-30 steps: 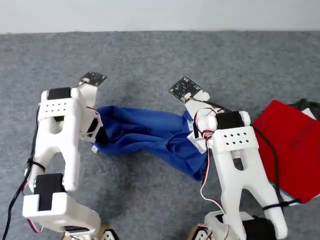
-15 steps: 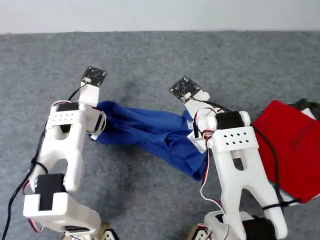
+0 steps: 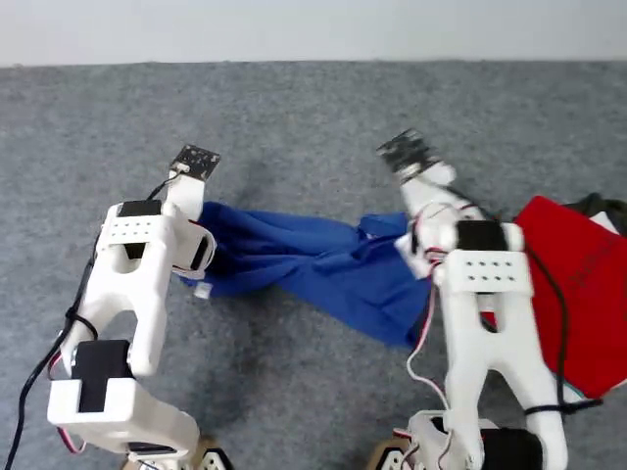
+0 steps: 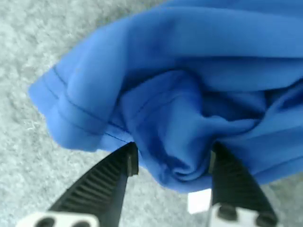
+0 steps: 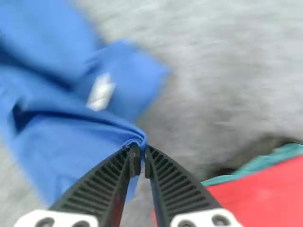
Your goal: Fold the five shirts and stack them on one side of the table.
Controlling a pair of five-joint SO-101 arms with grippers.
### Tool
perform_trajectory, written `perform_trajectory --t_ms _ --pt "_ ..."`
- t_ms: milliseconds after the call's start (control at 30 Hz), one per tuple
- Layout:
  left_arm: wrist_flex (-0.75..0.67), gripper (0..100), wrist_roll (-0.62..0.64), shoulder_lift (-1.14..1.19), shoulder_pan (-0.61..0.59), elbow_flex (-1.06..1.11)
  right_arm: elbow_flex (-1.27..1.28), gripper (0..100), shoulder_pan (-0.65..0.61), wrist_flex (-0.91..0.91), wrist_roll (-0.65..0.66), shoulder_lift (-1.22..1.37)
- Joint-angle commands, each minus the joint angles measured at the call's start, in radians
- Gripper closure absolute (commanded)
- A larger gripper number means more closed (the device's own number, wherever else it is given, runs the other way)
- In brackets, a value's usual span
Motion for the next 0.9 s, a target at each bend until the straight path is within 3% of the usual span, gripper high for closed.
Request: perform_trajectory --t_ms 0,167,333,500,867 --pt "0.055 76 0.009 -0.018 0.006 -0.028 -0.005 98.8 0.031 -0.091 -0.064 -0.01" --pt "0.172 76 0.009 -0.02 0.031 -0.038 -0.015 98.8 0.018 -0.099 -0.104 -0.013" --pt "0.199 76 0.011 -0.02 0.037 -0.113 -0.06 97.7 -0.016 0.081 -0.101 -0.031" --pt "0.244 76 0.011 -0.018 0.072 -0.133 -0.157 83.2 -0.048 0.308 -0.109 -0.056" --pt "0.244 76 0.011 -0.017 0.114 -0.131 -0.161 79.4 -0.056 0.061 -0.241 0.226"
